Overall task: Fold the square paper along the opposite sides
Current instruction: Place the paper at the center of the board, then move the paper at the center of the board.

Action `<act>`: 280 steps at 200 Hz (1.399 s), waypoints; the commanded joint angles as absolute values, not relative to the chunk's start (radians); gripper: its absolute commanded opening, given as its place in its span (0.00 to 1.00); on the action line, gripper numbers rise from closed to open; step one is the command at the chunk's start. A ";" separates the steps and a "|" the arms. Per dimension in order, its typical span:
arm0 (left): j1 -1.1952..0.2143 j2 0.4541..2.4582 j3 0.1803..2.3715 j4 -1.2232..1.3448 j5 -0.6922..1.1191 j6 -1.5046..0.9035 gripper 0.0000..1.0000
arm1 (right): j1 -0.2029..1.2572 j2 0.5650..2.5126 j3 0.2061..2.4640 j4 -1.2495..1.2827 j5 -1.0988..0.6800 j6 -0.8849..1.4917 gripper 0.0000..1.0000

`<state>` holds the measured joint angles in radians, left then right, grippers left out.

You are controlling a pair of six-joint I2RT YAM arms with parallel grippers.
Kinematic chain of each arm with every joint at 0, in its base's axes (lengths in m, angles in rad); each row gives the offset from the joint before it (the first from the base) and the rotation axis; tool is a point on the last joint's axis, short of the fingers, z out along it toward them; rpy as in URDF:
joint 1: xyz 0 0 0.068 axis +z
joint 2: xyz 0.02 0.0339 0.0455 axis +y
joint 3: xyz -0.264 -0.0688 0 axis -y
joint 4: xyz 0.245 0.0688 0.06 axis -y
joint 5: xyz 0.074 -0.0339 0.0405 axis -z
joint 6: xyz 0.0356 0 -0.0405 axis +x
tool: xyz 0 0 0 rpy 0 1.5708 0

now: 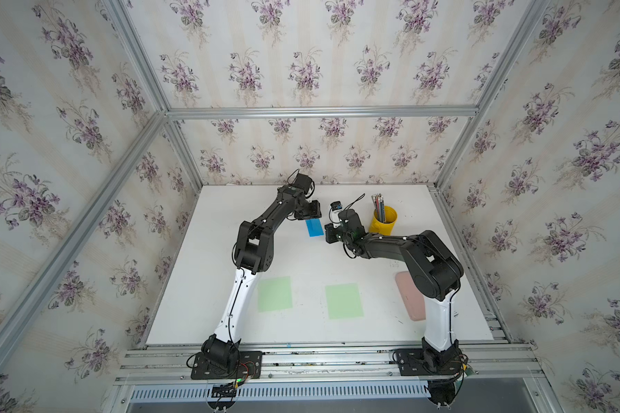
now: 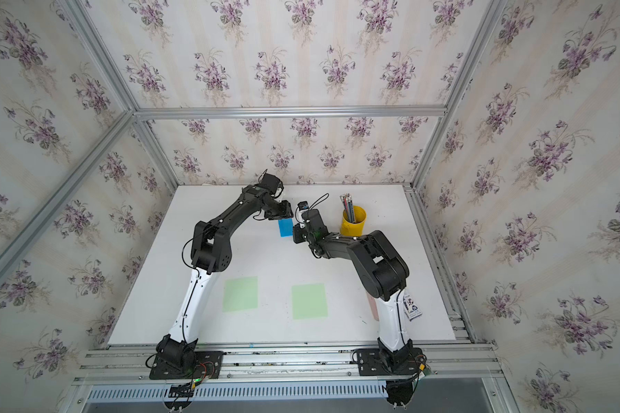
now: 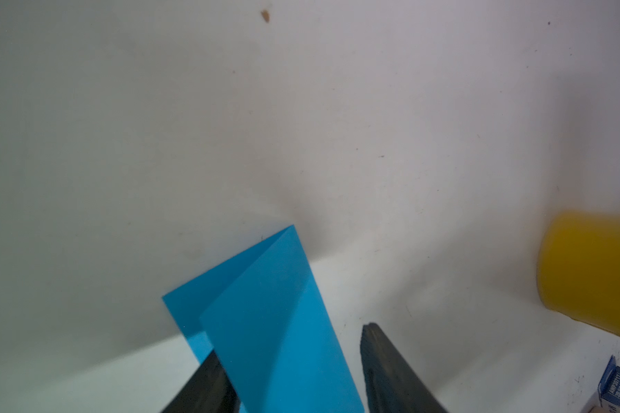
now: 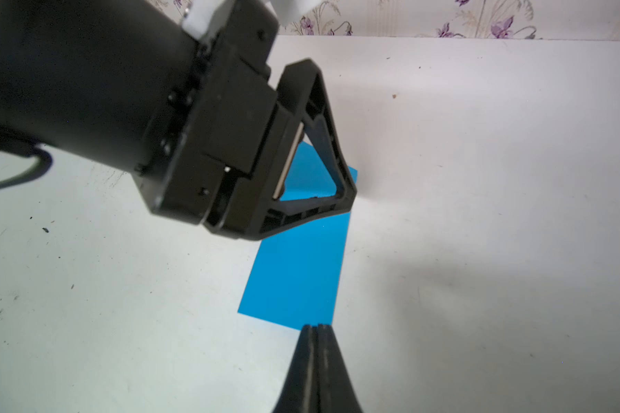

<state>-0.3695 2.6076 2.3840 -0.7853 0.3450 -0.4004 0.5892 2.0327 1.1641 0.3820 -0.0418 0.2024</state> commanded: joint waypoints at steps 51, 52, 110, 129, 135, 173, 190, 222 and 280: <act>-0.368 2.622 2.393 -0.737 0.381 -0.411 0.56 | 0.591 2.013 1.160 0.362 -0.044 0.206 0.00; -0.368 2.622 2.394 -0.737 0.381 -0.411 0.56 | 0.591 2.013 1.160 0.362 -0.044 0.205 0.00; -0.365 2.552 2.392 -0.721 0.322 -0.409 0.59 | 0.591 1.992 1.164 0.350 -0.023 0.192 0.00; -0.365 2.493 2.385 -0.723 0.273 -0.396 0.59 | 0.590 1.977 1.162 0.348 -0.018 0.186 0.03; -0.366 2.467 2.377 -0.729 0.254 -0.392 0.59 | 0.590 1.971 1.163 0.342 -0.020 0.183 0.04; -0.364 2.149 2.024 -0.780 0.108 -0.374 0.59 | 0.600 1.868 1.068 0.353 -0.105 0.187 0.17; -0.362 1.933 1.752 -0.781 0.057 -0.385 0.61 | 0.637 1.807 0.978 0.404 -0.146 0.174 0.23; -0.355 1.610 1.321 -0.847 0.013 -0.446 0.65 | 0.778 1.759 0.883 0.453 -0.182 0.097 0.35; -0.246 1.299 0.908 -0.843 0.074 -0.517 0.69 | 1.086 1.895 0.963 0.447 0.028 -0.190 0.50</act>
